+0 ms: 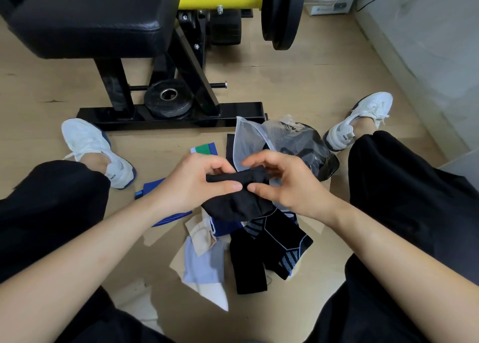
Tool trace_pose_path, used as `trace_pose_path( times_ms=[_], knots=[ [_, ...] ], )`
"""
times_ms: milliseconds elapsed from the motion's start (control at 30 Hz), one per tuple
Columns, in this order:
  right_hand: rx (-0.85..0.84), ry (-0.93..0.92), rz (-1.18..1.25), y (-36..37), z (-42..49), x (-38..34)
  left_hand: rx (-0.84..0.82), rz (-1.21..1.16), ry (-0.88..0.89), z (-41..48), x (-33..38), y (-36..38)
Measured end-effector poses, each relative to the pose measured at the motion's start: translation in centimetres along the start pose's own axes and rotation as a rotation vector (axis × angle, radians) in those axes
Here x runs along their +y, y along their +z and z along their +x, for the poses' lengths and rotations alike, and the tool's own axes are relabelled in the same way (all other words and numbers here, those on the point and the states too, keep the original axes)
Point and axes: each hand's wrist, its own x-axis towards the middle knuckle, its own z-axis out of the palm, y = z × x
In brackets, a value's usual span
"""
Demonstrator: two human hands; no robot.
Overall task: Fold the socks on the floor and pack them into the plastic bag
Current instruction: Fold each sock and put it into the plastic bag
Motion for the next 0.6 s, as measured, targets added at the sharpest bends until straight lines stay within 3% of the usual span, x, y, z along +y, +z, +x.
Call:
trace_pose_path(
  times_ms=[200,267,400,600],
  knots=[
    [0.153,0.006,0.004,0.1,0.4,0.8,0.139,-0.044,-0.071,0.4,-0.9,-0.2],
    [0.196,0.015,0.036,-0.3,0.5,0.9,0.212,-0.160,-0.122,0.6,-1.2,-0.1],
    [0.119,-0.024,0.106,-0.7,0.4,0.4,0.274,-0.415,-0.217,0.8,-1.1,0.1],
    [0.020,-0.058,-0.112,-0.5,0.0,0.5,0.338,-0.382,-0.239,0.8,-1.2,-0.2]
  ],
)
